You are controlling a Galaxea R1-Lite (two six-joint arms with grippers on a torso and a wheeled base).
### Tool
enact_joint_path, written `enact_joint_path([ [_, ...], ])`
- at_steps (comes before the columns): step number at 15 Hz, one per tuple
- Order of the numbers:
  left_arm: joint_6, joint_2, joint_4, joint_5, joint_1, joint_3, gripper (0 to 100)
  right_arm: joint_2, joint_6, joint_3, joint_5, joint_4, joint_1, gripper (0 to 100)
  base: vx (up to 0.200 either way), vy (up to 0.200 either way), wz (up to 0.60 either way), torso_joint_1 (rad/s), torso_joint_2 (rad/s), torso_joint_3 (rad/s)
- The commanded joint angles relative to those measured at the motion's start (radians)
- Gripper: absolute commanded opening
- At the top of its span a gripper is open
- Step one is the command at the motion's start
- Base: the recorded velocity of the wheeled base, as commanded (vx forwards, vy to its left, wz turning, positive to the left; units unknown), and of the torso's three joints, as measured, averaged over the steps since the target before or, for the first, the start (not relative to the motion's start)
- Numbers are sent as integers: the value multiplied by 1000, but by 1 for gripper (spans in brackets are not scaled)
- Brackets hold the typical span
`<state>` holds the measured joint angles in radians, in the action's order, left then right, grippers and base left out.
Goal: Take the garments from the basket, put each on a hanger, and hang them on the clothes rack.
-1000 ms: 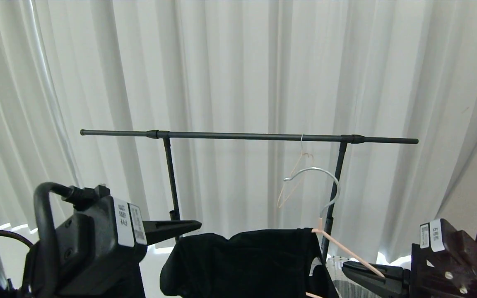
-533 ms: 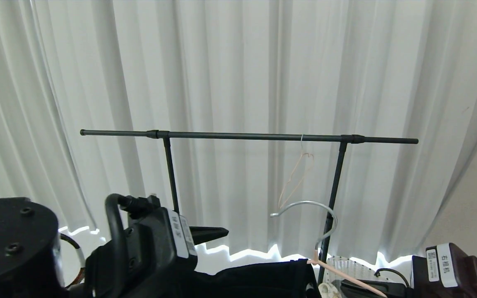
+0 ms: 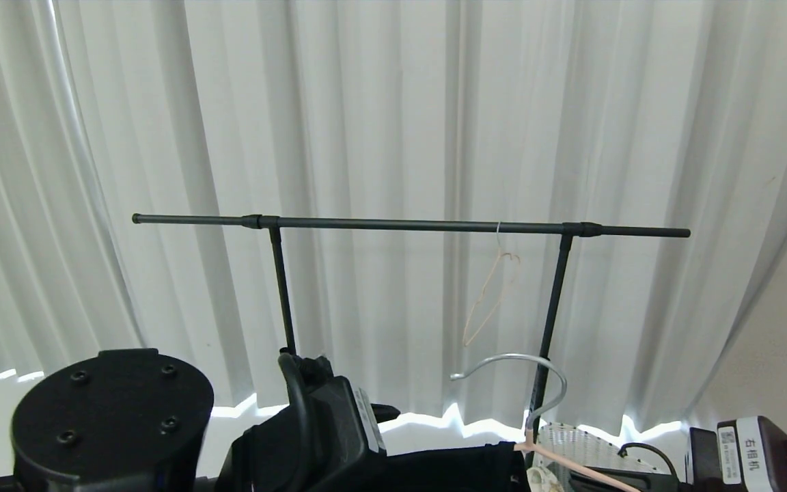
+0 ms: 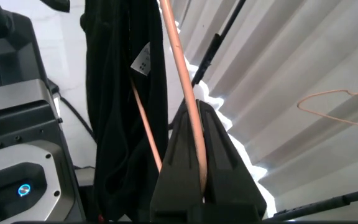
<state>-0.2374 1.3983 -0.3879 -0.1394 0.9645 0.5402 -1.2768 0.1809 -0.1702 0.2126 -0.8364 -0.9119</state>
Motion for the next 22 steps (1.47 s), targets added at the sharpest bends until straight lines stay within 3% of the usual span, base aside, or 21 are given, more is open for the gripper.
enact_joint_path([
  [1, 0, 16, 0, -9, 0, -5, 100, 13, 0, 5, 1, -1, -1, 0, 0, 0, 0, 0, 0, 0],
  [9, 0, 45, -2, -14, 0, 7, 100, 22, 68, 3, 34, 0, -2, 0, 0, 0, 0, 0, 0, 0],
  [10, 0, 45, -2, -14, 0, 7, 0, 22, 68, 1, 34, 0, -2, 0, 0, 0, 0, 0, 0, 0],
  [19, 3, 53, -2, -13, 0, 7, 0, 33, 89, 1, 34, 0, -5, 0, 0, 0, 0, 0, 0, 0],
  [20, 3, 53, -2, -13, -1, 7, 0, 34, 89, 1, 33, 0, -4, 100, 0, 0, 0, 0, 0, 0],
  [22, 4, 53, -2, -11, -3, 7, 0, 34, 89, 3, 31, 0, -4, 100, 0, 0, 0, 0, 0, 0],
])
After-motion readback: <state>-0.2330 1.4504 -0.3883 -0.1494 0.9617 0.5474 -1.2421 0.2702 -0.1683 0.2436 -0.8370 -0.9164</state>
